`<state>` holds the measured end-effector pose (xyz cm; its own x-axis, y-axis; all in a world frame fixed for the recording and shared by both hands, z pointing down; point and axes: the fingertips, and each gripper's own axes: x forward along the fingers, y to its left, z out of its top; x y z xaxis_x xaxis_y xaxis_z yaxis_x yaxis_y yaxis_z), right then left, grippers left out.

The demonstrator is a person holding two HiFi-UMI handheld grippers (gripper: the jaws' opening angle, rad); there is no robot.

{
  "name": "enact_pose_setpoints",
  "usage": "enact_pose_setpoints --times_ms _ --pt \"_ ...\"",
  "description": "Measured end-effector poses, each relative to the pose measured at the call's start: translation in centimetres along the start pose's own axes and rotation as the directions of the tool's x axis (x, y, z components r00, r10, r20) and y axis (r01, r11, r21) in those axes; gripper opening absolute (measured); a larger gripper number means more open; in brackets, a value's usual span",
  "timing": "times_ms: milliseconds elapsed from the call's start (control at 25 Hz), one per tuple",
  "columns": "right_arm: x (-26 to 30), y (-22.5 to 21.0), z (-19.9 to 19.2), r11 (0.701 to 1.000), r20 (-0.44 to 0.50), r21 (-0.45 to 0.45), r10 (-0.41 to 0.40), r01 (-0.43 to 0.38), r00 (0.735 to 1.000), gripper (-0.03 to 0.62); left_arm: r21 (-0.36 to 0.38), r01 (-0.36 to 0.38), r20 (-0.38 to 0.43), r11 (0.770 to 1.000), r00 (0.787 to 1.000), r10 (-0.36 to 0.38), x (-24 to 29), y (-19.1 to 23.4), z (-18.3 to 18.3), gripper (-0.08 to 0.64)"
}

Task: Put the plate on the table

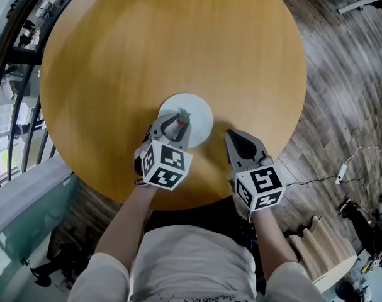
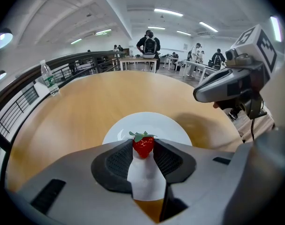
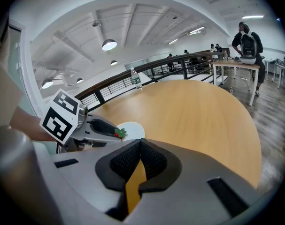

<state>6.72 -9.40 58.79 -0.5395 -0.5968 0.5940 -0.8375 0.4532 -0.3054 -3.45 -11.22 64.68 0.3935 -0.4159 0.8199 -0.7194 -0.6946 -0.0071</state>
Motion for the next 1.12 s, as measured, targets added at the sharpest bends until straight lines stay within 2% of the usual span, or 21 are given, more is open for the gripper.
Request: enact_pose_setpoints --times_ms 200,320,600,840,1000,1120 --pt "0.2 0.1 -0.1 1.000 -0.001 0.008 -0.003 0.003 1.000 0.020 0.005 0.013 -0.004 1.000 1.000 -0.013 0.0 0.1 -0.2 0.155" --pt "0.1 0.2 0.0 1.000 0.002 0.010 -0.005 0.005 1.000 0.020 -0.009 0.029 0.000 1.000 1.000 -0.029 0.0 0.0 -0.3 0.181" --pt "-1.2 0.5 0.7 1.000 0.015 -0.008 -0.004 0.004 1.000 0.020 -0.024 0.013 0.032 1.000 0.999 -0.012 -1.5 -0.1 0.4 0.199" --pt "-2.7 1.9 2.5 0.999 0.030 -0.039 0.004 -0.003 1.000 0.020 -0.097 0.028 0.128 0.995 0.992 -0.016 -6.2 0.0 1.5 0.192" --pt "-4.4 3.2 3.9 0.997 0.044 -0.069 0.022 -0.019 0.999 0.020 -0.110 -0.003 0.207 0.994 0.978 0.025 -10.1 0.1 3.2 0.123" --pt "-5.5 4.3 5.2 0.995 0.063 -0.091 0.040 -0.035 0.997 0.020 -0.182 0.003 0.272 0.983 0.961 0.047 -12.7 0.5 4.2 0.076"
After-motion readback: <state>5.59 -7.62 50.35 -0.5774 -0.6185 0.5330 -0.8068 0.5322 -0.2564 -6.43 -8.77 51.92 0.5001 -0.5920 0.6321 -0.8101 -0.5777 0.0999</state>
